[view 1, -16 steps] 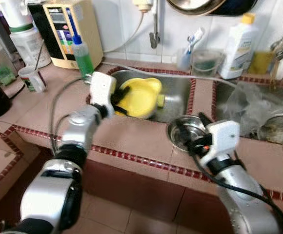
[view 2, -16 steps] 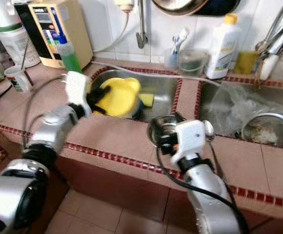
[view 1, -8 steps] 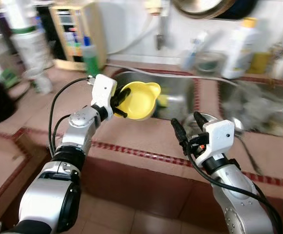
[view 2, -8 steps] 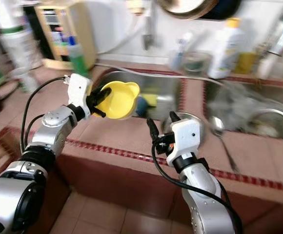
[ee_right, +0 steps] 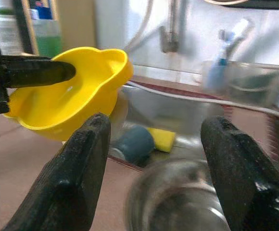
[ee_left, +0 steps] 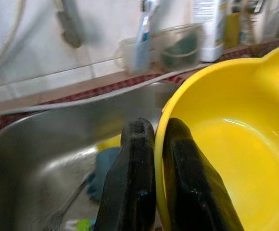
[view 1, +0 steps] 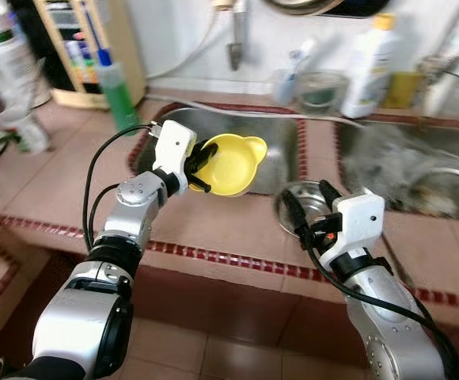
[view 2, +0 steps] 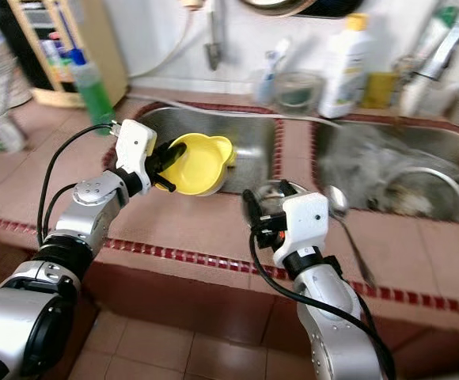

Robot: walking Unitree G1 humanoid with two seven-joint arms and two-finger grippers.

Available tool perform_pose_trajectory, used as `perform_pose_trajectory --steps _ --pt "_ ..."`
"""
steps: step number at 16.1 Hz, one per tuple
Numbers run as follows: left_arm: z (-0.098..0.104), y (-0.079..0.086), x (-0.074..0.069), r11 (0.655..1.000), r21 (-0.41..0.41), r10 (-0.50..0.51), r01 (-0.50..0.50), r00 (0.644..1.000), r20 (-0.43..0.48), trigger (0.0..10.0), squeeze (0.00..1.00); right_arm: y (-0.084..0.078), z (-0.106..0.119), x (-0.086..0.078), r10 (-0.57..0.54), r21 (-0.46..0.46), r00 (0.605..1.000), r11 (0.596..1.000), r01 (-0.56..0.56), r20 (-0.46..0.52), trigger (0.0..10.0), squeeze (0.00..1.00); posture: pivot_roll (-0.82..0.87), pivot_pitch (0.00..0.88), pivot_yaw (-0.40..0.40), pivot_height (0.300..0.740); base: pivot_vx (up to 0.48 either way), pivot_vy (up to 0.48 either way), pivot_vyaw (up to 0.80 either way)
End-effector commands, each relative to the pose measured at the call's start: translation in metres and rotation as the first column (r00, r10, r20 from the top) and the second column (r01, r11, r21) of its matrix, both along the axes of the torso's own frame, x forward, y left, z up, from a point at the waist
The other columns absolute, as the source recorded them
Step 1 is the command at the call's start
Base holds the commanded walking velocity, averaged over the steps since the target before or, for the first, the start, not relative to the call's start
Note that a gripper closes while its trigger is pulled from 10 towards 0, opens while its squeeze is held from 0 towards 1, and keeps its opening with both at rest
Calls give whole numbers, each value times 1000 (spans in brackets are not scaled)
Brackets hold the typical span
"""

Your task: Kitchen organization

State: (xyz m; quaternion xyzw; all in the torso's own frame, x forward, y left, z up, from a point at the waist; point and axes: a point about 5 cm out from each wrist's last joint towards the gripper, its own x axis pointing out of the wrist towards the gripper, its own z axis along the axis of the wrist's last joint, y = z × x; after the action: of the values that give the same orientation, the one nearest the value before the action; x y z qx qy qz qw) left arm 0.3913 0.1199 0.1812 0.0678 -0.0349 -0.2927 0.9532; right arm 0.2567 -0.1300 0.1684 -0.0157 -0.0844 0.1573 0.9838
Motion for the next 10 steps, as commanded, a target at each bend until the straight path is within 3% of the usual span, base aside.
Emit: perform_pose_trajectory --steps 1,10 --pt "3 3 0 1000 6 -4 4 1000 5 10000 0 2 2 0 15 5 1000 1000 -16 10 10000 0 -166 23 78 740 0 0 0" --pt "5 2 1 1000 -2 -9 9 1000 2 10000 0 6 -2 -4 69 -9 998 998 -70 -13 10000 0 -161 45 73 740 226 0 0"
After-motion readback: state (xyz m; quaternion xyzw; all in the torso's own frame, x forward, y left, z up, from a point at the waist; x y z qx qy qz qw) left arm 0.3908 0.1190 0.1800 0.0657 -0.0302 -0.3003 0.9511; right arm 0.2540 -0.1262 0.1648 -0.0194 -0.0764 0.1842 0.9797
